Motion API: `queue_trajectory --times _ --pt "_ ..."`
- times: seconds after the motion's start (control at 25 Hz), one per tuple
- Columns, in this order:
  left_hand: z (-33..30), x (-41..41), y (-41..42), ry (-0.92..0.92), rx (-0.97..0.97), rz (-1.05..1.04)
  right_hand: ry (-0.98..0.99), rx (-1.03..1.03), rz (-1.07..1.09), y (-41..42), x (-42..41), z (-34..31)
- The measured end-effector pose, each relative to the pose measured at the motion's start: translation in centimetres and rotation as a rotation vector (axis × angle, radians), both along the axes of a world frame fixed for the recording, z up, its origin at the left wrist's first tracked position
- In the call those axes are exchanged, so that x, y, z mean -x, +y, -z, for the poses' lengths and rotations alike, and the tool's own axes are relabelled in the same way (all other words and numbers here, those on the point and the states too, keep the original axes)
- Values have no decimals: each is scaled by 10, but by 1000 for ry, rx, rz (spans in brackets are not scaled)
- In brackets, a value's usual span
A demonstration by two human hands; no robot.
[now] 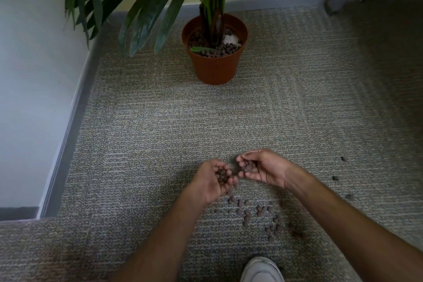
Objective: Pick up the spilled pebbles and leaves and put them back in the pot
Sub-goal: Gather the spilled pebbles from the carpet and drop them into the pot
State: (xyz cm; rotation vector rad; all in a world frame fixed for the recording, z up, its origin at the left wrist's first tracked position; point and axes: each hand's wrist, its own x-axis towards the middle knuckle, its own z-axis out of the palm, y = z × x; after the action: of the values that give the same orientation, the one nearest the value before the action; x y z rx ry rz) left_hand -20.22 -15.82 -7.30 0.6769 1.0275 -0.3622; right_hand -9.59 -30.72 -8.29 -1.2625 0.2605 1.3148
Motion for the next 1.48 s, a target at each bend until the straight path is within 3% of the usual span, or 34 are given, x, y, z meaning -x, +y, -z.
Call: queue_trajectory --times 0.2,0.48,0.64,0.84,1.04,1.2,1.32,1.4,1.48 --pt "-24 -44 36 -79 -66 -112 -99 35 215 34 -65 -43" --pt "-94 -139 86 -212 -135 -218 -465 75 431 139 -157 -124" --pt "-124 -177 102 -268 -129 -346 -583 97 413 168 -182 -139" --pt "-137 -205 110 -271 -198 -365 -705 92 310 167 -191 -136" --pt "-142 -226 115 -248 -268 -258 -735 -8 338 131 -180 -134" --pt "-148 -226 114 -310 -314 -149 -762 118 331 64 -159 -102" --pt "-143 -214 105 -409 -526 -181 -743 261 373 0 -130 -67" --pt "-133 -196 92 -438 -721 -244 -839 437 314 -50 -99 -41" --pt "-108 -170 73 -424 -955 -112 -934 651 208 -101 -69 -17"
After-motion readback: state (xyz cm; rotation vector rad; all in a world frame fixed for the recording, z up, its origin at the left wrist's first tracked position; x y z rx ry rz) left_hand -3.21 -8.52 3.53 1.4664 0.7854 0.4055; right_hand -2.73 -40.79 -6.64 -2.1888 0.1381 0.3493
